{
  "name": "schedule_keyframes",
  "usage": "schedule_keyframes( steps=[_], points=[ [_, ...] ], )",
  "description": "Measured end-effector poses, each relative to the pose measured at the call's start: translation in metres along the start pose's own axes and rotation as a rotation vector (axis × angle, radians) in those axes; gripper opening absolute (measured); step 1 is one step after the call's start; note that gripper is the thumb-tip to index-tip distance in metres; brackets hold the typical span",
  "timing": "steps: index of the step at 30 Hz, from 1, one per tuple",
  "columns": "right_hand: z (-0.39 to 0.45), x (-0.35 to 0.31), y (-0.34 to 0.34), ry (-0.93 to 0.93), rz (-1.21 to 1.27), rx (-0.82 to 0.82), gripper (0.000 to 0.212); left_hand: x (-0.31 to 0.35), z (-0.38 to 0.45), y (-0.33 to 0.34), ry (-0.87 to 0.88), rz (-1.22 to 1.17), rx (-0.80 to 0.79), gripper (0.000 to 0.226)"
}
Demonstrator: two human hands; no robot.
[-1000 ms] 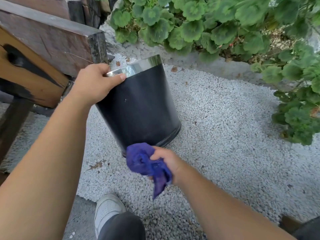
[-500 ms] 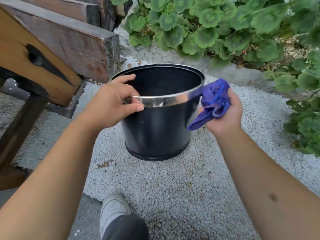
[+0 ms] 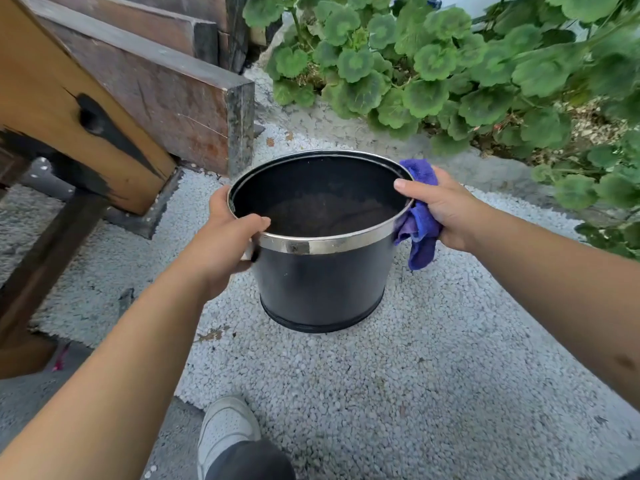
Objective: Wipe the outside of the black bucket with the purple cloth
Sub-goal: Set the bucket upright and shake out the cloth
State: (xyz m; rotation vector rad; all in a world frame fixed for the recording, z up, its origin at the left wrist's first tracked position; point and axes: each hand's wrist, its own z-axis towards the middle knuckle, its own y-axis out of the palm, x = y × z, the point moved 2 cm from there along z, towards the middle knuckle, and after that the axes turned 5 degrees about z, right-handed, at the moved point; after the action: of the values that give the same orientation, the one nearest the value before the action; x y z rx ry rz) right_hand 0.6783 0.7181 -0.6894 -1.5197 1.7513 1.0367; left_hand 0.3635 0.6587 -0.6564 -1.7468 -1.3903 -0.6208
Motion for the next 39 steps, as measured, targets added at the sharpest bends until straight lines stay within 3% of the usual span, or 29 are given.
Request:
schedule_keyframes(
  steps=[3, 7, 8, 14, 18, 21, 26, 31, 35, 39],
  points=[
    [-0.003, -0.009, 0.000, 0.175, -0.130, -0.043, 0.033, 0.004, 0.003, -0.013, -0.129, 0.268, 0.026, 0.038],
    [-0.010, -0.010, 0.012, 0.328, -0.231, -0.086, 0.014, 0.011, 0.007, -0.020, -0.198, 0.299, 0.013, 0.019],
    [-0.011, -0.010, 0.014, 0.311, -0.271, -0.050, 0.010, 0.012, 0.007, -0.019, -0.174, 0.322, 0.021, 0.021],
    [-0.018, -0.019, 0.012, 0.170, -0.348, 0.057, 0.028, 0.012, -0.003, -0.014, -0.046, 0.326, 0.065, 0.029],
    [-0.012, -0.037, 0.014, 0.053, -0.327, 0.157, 0.058, 0.020, 0.006, -0.007, 0.025, 0.299, 0.124, 0.034],
    [-0.009, -0.043, 0.019, 0.004, -0.306, 0.206, 0.047, 0.027, 0.018, -0.006, 0.069, 0.349, 0.165, 0.041],
    [0.001, -0.036, 0.028, 0.008, -0.269, 0.229, 0.056, 0.030, 0.037, -0.010, 0.112, 0.372, 0.201, 0.043],
    [0.005, -0.028, 0.021, 0.023, -0.141, 0.195, 0.040, 0.023, 0.048, -0.006, 0.139, 0.392, 0.268, 0.022],
    [-0.010, -0.035, 0.006, 0.029, 0.067, 0.151, 0.022, 0.012, 0.040, -0.011, 0.086, 0.406, 0.364, 0.070],
    [-0.052, -0.057, 0.001, 0.003, 0.211, 0.151, 0.040, 0.034, -0.011, 0.006, 0.414, 0.218, 0.543, 0.063]
  ],
)
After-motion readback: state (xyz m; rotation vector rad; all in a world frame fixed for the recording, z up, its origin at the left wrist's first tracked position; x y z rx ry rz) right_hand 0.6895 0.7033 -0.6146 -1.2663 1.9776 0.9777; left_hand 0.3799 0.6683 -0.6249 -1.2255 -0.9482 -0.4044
